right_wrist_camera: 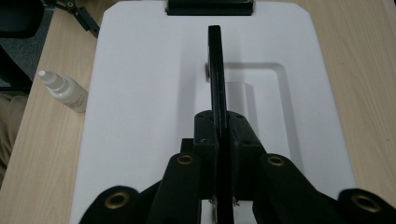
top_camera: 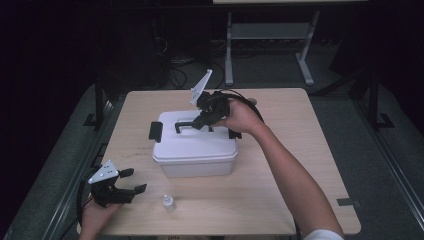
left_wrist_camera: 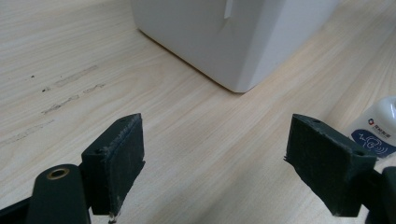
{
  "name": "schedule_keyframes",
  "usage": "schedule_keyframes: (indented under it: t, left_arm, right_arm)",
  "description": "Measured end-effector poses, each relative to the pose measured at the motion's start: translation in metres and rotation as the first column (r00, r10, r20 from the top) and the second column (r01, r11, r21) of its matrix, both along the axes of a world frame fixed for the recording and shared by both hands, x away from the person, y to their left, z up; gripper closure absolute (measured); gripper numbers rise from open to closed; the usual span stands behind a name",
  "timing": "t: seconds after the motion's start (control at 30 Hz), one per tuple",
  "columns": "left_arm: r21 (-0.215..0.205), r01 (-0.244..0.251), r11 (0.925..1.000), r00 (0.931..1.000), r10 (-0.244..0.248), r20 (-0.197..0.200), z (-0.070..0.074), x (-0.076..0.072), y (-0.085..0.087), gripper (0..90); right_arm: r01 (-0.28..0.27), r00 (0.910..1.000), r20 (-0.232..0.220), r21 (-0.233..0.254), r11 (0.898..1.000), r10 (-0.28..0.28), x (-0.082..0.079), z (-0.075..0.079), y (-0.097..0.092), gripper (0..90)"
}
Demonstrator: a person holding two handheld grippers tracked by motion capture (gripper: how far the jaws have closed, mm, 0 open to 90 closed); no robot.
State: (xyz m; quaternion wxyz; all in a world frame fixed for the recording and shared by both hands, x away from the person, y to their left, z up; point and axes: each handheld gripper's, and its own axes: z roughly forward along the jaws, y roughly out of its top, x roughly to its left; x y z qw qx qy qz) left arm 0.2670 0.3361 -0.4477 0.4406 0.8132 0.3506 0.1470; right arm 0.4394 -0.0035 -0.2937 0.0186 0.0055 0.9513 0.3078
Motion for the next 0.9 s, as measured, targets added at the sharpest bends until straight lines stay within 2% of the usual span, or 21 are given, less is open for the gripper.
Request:
schedule_keyframes:
  t: [0.1,0.4,0.9]
  left_arm:
    - [0.000,0.000,1.0000,1.0000,0.000,0.000,0.000,0.000,0.000,18.7]
    - [0.000,0.001,1.0000,1.0000,-0.001,0.001,0.000,-0.001,0.000,18.7]
    - [-0.001,-0.001,1.0000,1.0000,0.001,0.002,0.000,-0.001,0.000,18.7]
  right_arm:
    - [-0.002,1.0000,-0.009,0.007,1.000,0.002,-0.001,0.001,-0.001,84.1]
    - [0.001,1.0000,0.000,0.010,1.000,-0.001,-0.003,0.002,-0.001,84.1]
    - [0.010,0.9998,0.015,0.060,0.998,-0.011,-0.005,0.012,-0.008,84.2]
